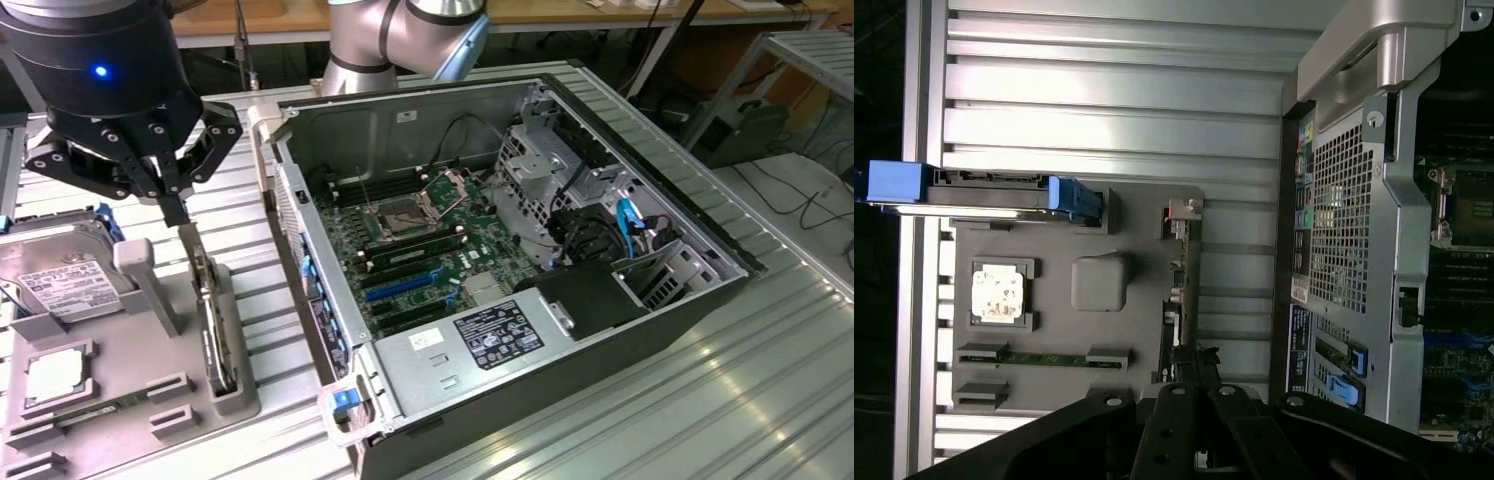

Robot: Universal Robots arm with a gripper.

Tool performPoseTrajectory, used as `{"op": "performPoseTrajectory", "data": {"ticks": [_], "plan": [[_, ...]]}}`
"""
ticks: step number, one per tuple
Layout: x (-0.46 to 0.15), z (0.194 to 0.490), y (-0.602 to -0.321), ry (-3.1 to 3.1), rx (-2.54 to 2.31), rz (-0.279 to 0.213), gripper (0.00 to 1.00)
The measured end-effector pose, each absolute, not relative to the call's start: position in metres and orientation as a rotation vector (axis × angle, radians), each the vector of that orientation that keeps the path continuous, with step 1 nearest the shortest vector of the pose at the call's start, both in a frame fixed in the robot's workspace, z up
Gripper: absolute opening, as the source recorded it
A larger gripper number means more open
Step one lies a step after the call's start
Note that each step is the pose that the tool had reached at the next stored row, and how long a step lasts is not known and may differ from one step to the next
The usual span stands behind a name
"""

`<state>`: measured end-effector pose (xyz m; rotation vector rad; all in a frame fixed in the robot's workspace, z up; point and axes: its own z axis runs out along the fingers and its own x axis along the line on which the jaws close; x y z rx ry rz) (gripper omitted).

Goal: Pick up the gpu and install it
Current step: 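Pick up the gpu and move the gpu toward the slot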

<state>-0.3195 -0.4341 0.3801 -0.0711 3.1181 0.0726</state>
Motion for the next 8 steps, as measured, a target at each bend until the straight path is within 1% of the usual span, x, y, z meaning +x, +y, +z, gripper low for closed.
{"op": "performPoseTrajectory", "data": {"ticks": [5, 7, 8], "plan": [[-0.3195, 0.3801, -0.4341, 3.118, -0.071, 0.073, 0.11], [-0.3195, 0.3801, -0.434, 3.118, -0.071, 0.073, 0.24], [-0.3195, 0.3801, -0.4341, 3.118, -0.071, 0.073, 0.24]]}}
